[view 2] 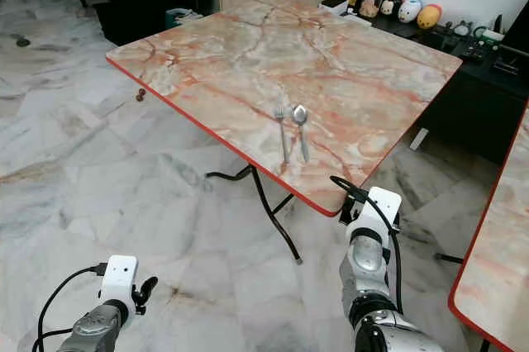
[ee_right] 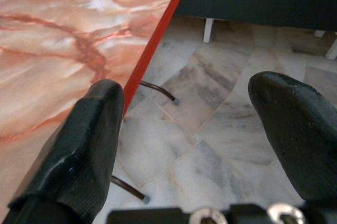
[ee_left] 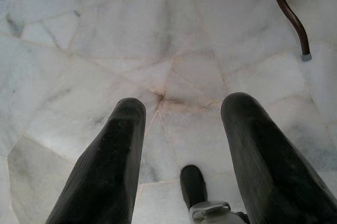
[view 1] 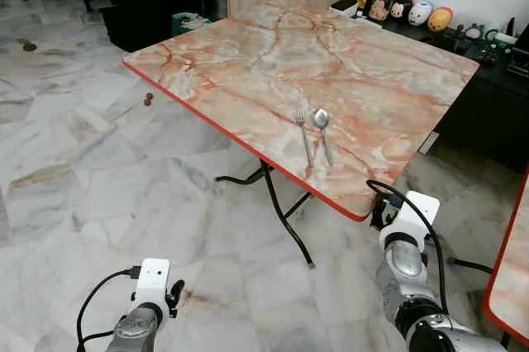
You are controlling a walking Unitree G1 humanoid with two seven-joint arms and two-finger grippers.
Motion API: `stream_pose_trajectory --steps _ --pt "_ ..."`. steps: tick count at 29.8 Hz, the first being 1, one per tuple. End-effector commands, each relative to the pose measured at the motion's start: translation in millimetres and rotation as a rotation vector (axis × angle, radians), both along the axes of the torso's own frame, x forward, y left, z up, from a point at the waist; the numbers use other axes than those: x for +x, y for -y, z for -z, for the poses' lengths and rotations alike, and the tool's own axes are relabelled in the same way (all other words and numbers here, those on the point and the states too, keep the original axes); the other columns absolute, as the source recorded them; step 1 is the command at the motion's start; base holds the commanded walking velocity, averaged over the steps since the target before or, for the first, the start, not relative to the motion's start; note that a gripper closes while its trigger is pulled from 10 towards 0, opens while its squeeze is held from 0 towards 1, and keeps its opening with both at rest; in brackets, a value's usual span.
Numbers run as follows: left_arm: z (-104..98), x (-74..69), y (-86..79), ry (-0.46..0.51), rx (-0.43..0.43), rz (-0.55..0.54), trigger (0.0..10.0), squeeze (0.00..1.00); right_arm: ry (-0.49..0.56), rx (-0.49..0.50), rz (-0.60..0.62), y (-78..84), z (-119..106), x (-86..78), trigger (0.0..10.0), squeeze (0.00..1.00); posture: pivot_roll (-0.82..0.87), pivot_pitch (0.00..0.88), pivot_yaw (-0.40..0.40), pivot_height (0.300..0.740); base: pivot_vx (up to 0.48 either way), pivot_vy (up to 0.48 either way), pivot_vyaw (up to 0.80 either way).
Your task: Setting the table
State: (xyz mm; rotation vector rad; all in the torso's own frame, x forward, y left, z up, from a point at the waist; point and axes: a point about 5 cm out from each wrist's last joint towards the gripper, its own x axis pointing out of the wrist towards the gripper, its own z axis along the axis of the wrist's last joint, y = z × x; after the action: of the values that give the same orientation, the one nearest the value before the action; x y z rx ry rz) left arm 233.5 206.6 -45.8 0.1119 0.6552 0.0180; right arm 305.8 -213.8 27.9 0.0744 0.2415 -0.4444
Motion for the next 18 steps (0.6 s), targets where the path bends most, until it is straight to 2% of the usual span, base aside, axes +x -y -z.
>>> stream_pose_trajectory --steps 1,8,16,18 --pt "3.0 -3.4 1.2 -0.019 0.006 0.010 10.0 0.00 0.039 -0.023 0.011 4.0 -9.6 5.9 10.0 0.00 0.00 0.000 -0.059 0.740 0.000 0.000 0.00" --pt "3.9 -4.9 1.4 -0.021 0.006 0.014 10.0 0.00 0.156 -0.067 0.000 4.6 -33.0 18.9 10.0 0.00 0.00 0.000 -0.058 0.740 0.000 0.000 0.00" --pt "5.5 -7.6 1.8 -0.024 0.008 0.017 10.0 0.00 0.230 -0.123 -0.166 -14.5 -45.5 27.5 10.0 0.00 0.00 0.000 -0.062 0.740 0.000 0.000 0.00" --pt "6.0 -10.2 -2.2 -0.017 0.020 -0.008 10.0 0.00 0.302 -0.148 -0.295 -29.9 -53.2 28.3 10.0 0.00 0.00 0.000 -0.062 0.740 0.000 0.000 0.00"
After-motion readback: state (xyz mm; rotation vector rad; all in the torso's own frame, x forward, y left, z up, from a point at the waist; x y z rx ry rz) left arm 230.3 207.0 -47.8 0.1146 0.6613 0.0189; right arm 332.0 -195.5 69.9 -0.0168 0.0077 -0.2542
